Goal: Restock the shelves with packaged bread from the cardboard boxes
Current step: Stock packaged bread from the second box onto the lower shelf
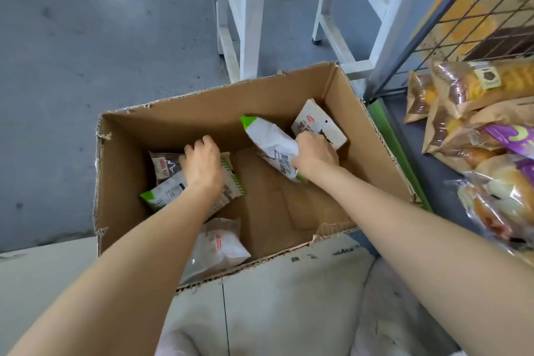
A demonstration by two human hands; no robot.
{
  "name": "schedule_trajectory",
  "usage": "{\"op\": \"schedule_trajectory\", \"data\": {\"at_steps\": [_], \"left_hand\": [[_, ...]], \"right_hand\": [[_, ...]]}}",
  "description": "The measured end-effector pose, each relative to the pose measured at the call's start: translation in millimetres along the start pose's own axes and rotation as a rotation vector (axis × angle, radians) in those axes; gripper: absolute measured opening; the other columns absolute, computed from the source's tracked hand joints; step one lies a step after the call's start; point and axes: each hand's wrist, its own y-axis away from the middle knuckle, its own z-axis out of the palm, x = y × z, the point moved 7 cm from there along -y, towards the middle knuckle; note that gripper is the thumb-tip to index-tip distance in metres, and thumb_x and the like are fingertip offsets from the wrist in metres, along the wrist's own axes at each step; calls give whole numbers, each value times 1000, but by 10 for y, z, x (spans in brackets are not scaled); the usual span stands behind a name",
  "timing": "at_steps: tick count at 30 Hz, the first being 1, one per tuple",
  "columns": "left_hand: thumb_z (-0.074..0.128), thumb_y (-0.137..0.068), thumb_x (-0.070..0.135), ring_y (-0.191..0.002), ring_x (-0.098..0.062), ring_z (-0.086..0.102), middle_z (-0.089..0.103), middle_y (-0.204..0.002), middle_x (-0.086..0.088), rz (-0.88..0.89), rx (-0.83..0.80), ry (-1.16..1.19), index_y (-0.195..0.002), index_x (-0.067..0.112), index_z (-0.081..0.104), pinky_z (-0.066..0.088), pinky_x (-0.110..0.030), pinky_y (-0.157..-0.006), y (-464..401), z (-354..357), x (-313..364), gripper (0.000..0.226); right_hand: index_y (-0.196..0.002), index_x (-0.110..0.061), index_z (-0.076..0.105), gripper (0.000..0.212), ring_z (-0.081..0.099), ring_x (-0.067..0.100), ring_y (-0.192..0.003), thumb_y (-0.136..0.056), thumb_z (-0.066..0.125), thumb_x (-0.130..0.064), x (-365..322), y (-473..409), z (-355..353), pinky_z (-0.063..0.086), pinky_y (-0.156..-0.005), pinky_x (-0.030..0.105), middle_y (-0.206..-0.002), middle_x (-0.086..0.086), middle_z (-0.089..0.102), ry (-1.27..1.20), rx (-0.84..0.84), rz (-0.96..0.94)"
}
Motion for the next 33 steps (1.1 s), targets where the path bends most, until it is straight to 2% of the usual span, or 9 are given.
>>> {"op": "schedule_trajectory", "data": {"at_steps": [1, 3, 10, 15, 18, 22, 26, 30, 33], "left_hand": [[49, -90, 1, -110, -37, 48, 60, -110, -15, 20, 7, -9, -104, 7, 56, 36, -45, -92, -14, -8, -5, 17], [50, -87, 2, -102, -34, 54, 66, -96, -11, 67, 15, -43, -90, 13, 64, 34, -41, -89, 10, -46, -10, 18], [55, -89, 10, -88, -27, 64, 72, -83, -4, 303, 130, -27, -87, 20, 67, 31, -31, -79, 328, -600, 162, 17], [47, -96, 20, -104, -31, 58, 64, -107, -9, 203, -54, 152, -103, 12, 64, 43, -40, -86, 450, -662, 39, 20], [52, -94, 28, -118, -33, 49, 52, -124, -12, 120, -209, 152, -123, 8, 52, 42, -46, -96, 449, -494, -61, 35], [64, -86, 34, -128, -35, 41, 41, -138, -19, 42, -343, 170, -136, 1, 35, 38, -44, -105, 328, -201, -215, 67], [68, -79, 46, -128, -33, 36, 51, -133, -14, 54, -229, -21, -130, 6, 38, 32, -42, -104, 211, -99, -315, 71], [68, -77, 52, -125, -29, 38, 56, -128, -7, 94, -129, -179, -124, 16, 54, 22, -42, -109, 214, 7, -284, 61], [65, -84, 39, -123, -30, 38, 55, -125, -9, 121, -111, -106, -116, 18, 64, 27, -45, -107, 215, 45, -264, 38]], "right_hand": [[-93, -9, 57, 9, 56, 35, -107, -85, 60, -7, -22, 51, -59, 48, -80, 40, -107, 14, 60, -96, 39, -7], [-66, -13, 45, 27, 57, 34, -104, -87, 61, -10, -44, 171, -220, 48, -75, 37, -97, 14, 60, -277, 122, -23], [-52, -25, 27, 51, 26, 7, -49, -87, 65, -21, -33, 706, -847, 19, -46, 25, -53, -9, 28, -569, 324, -113], [-52, -24, 26, 52, 26, 8, -51, -88, 64, -20, 44, 1102, -1227, 20, -45, 23, -54, -8, 29, -530, 367, -119], [-58, -31, 23, 50, 36, 14, -69, -89, 62, -20, -2, 1098, -1131, 23, -57, 27, -71, -4, 41, -485, 352, -131], [-89, -22, 56, 5, 41, 20, -84, -94, 55, -22, -65, 947, -918, 28, -72, 26, -91, 6, 48, -434, 287, -142], [-71, -18, 39, 28, 38, 23, -80, -97, 48, -21, -116, 800, -751, 30, -64, 30, -66, -4, 36, -341, 201, -161], [-112, -8, 52, 22, 46, 27, -98, -100, 42, -23, -131, 761, -646, 36, -70, 33, -104, 11, 57, -297, 171, -153], [-111, -7, 51, 21, 48, 32, -111, -99, 41, -22, -98, 778, -623, 36, -70, 33, -118, 17, 57, -282, 175, -128]]}}
